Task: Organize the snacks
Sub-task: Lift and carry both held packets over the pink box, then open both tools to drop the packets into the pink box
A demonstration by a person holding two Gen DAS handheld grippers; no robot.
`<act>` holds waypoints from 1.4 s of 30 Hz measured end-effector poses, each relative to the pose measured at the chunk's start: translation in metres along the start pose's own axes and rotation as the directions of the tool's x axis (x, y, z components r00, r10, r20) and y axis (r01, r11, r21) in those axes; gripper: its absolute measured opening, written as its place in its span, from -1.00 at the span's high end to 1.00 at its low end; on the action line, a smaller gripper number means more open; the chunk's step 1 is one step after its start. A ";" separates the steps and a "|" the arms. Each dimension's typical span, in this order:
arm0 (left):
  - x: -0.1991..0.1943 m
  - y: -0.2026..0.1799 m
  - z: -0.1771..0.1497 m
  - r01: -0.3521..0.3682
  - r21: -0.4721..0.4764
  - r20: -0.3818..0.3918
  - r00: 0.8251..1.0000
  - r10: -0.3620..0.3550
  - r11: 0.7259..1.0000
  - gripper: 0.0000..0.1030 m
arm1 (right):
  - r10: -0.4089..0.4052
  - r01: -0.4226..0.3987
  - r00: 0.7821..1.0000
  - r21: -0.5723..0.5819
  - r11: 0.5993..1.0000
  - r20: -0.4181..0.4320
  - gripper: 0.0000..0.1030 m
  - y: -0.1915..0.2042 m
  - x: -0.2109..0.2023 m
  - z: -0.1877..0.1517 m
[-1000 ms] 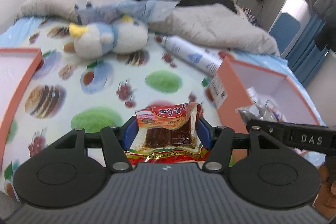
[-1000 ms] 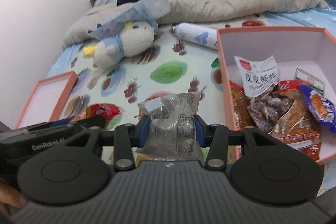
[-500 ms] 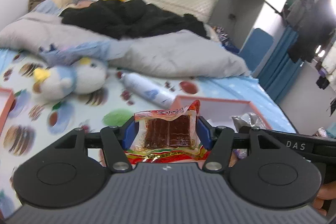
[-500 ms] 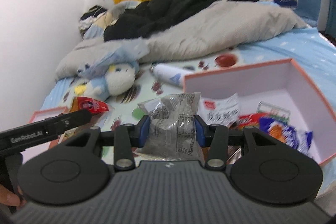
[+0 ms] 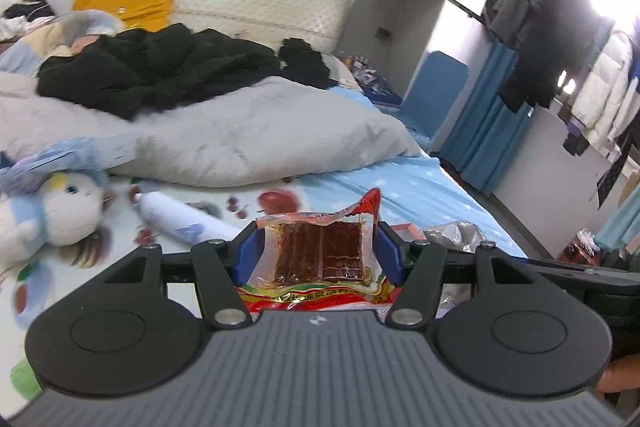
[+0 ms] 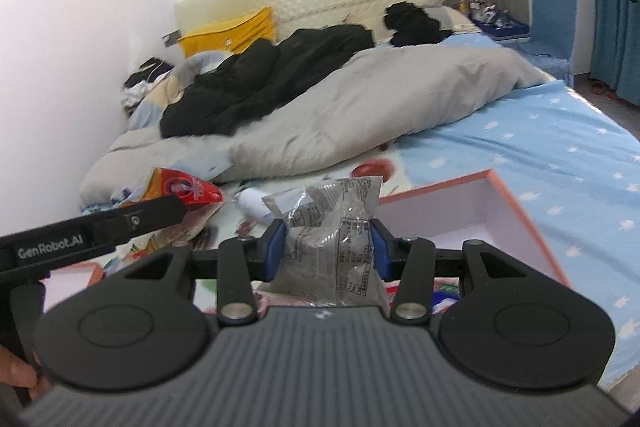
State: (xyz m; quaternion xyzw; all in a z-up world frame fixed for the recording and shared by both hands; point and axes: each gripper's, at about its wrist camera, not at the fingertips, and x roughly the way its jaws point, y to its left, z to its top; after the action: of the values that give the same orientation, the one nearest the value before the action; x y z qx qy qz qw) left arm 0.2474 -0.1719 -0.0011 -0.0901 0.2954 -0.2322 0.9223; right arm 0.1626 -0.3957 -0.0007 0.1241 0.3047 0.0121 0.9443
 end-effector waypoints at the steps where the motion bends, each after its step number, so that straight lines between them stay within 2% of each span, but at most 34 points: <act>1: 0.009 -0.006 0.001 0.006 0.008 -0.009 1.000 -0.006 1.000 -0.27 | -0.010 0.010 1.000 0.005 1.000 0.001 0.07 -0.008 0.002 0.001; 8: 0.080 -0.028 -0.016 0.019 0.038 -0.129 0.992 -0.014 0.999 -0.27 | -0.071 0.073 0.995 0.039 0.997 -0.063 0.07 -0.050 0.034 -0.011; 13: 0.134 -0.028 -0.041 0.006 0.054 -0.236 0.972 0.007 0.999 -0.27 | -0.081 0.093 0.984 0.071 0.993 -0.160 0.07 -0.077 0.065 -0.037; 17: 0.159 -0.021 -0.062 0.000 0.061 -0.300 0.954 0.019 0.998 -0.27 | -0.075 0.098 0.970 0.086 0.991 -0.232 0.07 -0.088 0.089 -0.057; 22: 0.175 -0.016 -0.079 -0.018 0.065 -0.341 0.939 0.040 0.998 -0.27 | -0.062 0.094 0.960 0.108 0.990 -0.272 0.06 -0.093 0.103 -0.069; 26: 0.179 -0.015 -0.082 -0.032 0.065 -0.345 0.937 0.053 0.997 -0.30 | -0.051 0.087 0.955 0.111 0.990 -0.293 0.04 -0.097 0.107 -0.072; 28: 0.177 -0.017 -0.081 -0.041 0.072 -0.345 0.936 0.063 0.997 -0.48 | -0.053 0.092 0.951 0.115 0.989 -0.306 -0.01 -0.099 0.110 -0.072; 29: 0.176 -0.017 -0.080 -0.042 0.072 -0.347 0.935 0.065 0.996 -0.61 | -0.048 0.088 0.952 0.120 0.989 -0.303 -0.08 -0.099 0.110 -0.072; 31: 0.171 -0.018 -0.077 -0.042 0.066 -0.342 0.938 0.063 0.997 -0.66 | -0.058 0.097 0.956 0.122 0.988 -0.288 -0.58 -0.099 0.107 -0.069; 32: 0.168 -0.016 -0.075 -0.043 0.058 -0.336 0.940 0.060 0.997 -0.66 | -0.064 0.102 0.959 0.125 0.987 -0.276 -0.63 -0.099 0.105 -0.067; 35: 0.154 -0.015 -0.061 -0.035 0.028 -0.315 0.948 0.042 0.999 -0.66 | -0.063 0.100 0.967 0.142 0.985 -0.245 -0.63 -0.098 0.095 -0.058; 42: 0.101 -0.024 -0.026 -0.011 0.042 -0.236 0.972 0.020 0.999 -0.66 | -0.086 0.101 0.990 0.137 0.985 -0.115 -0.63 -0.083 0.047 -0.022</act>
State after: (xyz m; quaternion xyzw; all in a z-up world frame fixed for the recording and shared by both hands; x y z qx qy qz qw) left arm 0.2959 -0.2420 -0.0656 -0.0408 0.3990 -0.2400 0.8841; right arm 0.1839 -0.4663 -0.0648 0.1757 0.3613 -0.0473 0.9145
